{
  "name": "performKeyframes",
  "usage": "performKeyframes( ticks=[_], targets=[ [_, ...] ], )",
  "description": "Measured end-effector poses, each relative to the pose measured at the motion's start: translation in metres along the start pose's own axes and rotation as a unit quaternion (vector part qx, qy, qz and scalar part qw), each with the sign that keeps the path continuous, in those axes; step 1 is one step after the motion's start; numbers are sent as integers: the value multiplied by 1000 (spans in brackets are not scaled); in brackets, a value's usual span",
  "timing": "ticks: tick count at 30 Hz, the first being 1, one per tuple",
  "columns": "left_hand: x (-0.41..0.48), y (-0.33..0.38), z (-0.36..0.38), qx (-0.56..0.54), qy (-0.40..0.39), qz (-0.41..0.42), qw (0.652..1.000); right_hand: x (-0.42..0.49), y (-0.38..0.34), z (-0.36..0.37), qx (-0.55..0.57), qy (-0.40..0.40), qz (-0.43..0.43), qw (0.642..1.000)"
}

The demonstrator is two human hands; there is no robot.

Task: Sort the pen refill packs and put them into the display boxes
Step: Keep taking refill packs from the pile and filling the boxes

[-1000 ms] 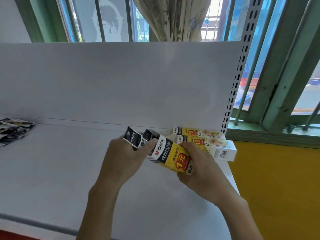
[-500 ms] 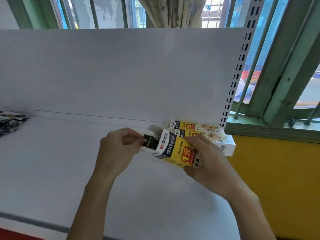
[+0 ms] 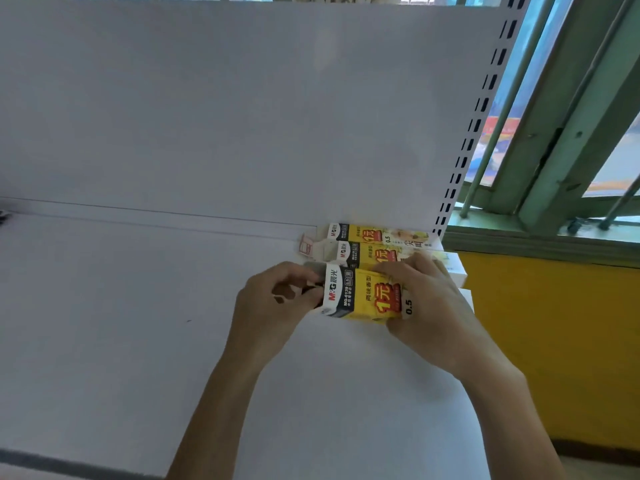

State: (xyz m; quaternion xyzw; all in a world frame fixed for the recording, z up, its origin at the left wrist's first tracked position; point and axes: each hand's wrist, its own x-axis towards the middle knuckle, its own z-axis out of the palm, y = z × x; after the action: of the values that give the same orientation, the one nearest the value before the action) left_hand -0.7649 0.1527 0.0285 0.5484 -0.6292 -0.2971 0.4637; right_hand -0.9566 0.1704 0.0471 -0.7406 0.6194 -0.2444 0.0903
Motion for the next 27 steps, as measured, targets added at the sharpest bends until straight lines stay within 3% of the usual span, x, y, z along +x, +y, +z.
performKeyframes(
  ticks=[2, 4, 7, 10, 13, 17, 27],
  targets=[
    [3, -5, 0, 21, 36, -47, 998, 0, -1, 4, 5, -5, 7, 1000],
    [7, -12, 0, 7, -12, -71, 997, 1, -2, 10, 5, -7, 18, 1000],
    [5, -18, -5, 40, -68, -46, 996, 3, -4, 20, 6, 1, 43, 999],
    [5, -31, -22, 127, -21, -9, 992, 6, -9, 28, 24, 8, 74, 997],
    [-1, -48, -58, 175, -14, -14, 984, 13, -32, 37, 54, 65, 65, 994],
    [-27, -78, -137, 220, 19, -24, 975, 26, -116, 76, 122, 69, -5, 990],
    [-140, -140, -378, 363, 173, -120, 908, 18, -366, 220, 213, -94, -147, 961]
  ],
)
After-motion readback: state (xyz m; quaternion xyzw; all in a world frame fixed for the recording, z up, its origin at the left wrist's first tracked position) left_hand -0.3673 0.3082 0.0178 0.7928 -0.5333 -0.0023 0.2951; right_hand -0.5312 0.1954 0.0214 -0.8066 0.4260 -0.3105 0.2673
